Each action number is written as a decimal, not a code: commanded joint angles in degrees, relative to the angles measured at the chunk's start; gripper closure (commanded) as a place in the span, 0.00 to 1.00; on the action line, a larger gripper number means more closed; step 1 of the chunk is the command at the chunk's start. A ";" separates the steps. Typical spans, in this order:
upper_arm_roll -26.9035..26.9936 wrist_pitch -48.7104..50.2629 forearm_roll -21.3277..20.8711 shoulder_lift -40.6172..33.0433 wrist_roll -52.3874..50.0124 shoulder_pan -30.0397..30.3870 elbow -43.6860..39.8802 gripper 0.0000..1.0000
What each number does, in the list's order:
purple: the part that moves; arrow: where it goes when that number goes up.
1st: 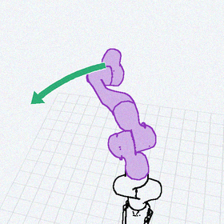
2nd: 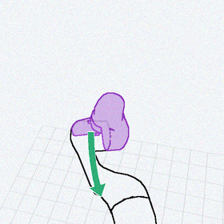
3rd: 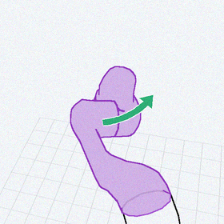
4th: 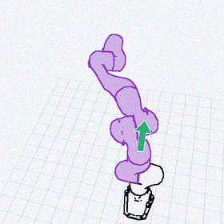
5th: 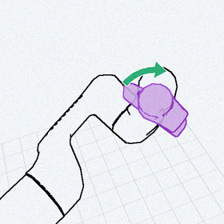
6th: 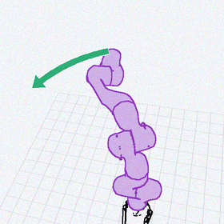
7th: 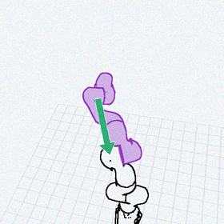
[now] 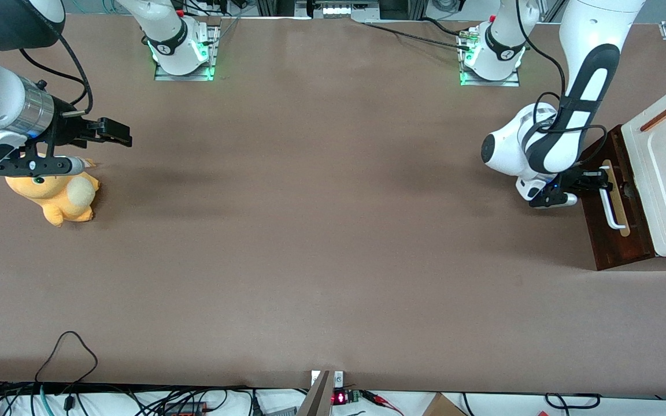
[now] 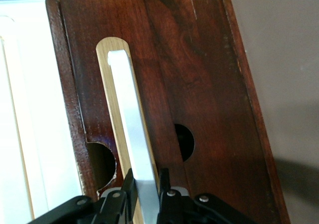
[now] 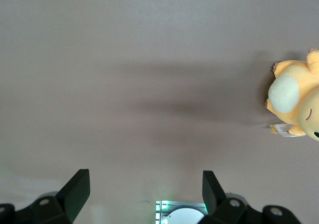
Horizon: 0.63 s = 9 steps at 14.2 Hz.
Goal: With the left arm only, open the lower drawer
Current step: 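Pull the gripped handle away from the cabinet to slide the drawer out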
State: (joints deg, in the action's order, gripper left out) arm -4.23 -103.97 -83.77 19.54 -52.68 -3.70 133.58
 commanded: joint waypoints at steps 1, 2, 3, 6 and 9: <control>-2.79 -0.27 1.49 -1.26 4.42 -1.40 -2.96 1.00; -3.41 -0.18 2.55 -1.26 4.87 -1.48 -3.58 1.00; -4.11 -0.09 3.52 -1.17 5.04 -1.83 -4.37 1.00; -5.60 0.08 5.80 -1.08 5.31 -3.33 -5.86 1.00; -6.14 0.87 6.07 -1.00 5.31 -4.47 -6.74 1.00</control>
State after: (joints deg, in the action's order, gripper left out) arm -8.50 -103.06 -77.25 19.05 -51.34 -5.09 131.30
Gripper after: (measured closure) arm 0.789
